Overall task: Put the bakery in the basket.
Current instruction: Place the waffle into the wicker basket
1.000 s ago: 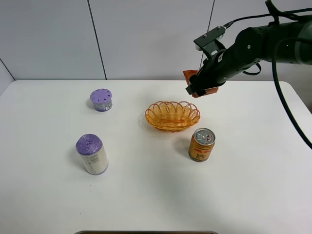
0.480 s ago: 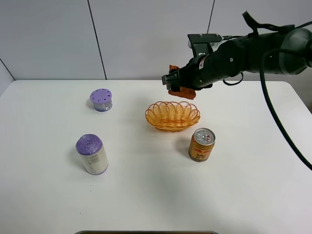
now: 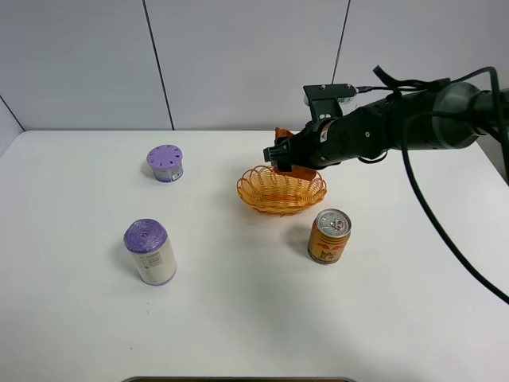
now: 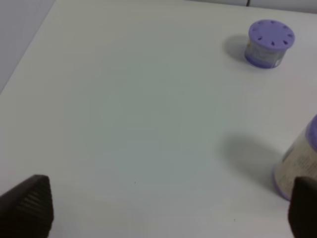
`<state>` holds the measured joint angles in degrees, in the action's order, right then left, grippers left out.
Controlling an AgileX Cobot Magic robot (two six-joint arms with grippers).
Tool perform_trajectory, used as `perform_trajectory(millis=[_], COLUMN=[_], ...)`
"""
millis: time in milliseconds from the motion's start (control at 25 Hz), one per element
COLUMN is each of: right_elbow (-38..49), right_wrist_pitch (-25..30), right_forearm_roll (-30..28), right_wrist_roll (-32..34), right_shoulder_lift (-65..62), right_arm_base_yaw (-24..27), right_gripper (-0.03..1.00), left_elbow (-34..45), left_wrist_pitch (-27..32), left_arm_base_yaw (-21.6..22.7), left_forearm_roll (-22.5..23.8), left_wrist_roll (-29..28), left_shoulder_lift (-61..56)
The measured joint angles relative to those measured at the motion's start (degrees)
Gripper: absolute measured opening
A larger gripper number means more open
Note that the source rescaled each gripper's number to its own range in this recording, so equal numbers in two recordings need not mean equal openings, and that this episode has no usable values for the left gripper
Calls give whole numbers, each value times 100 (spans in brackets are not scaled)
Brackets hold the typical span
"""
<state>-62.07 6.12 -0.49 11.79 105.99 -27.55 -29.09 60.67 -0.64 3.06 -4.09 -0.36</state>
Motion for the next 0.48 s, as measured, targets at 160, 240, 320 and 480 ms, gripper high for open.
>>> perform_trajectory(millis=[160, 240, 320, 480], right_elbow=[6, 6, 6, 6], right_wrist_pitch=[-324, -453, -612, -870], right_forearm_roll=[0, 0, 0, 0], right_wrist_roll=[0, 0, 0, 0], right_shoulder_lift=[277, 411, 524, 753], right_arm_base_yaw=[0, 0, 0, -13], right_gripper=[0, 0, 0, 0], left_elbow=[0, 0, 0, 0], left_wrist_pitch=[0, 0, 0, 0], left_arm_base_yaw=[0, 0, 0, 0], left_forearm_roll=[0, 0, 0, 0], left_wrist_roll=[0, 0, 0, 0], left_shoulder_lift=[0, 0, 0, 0])
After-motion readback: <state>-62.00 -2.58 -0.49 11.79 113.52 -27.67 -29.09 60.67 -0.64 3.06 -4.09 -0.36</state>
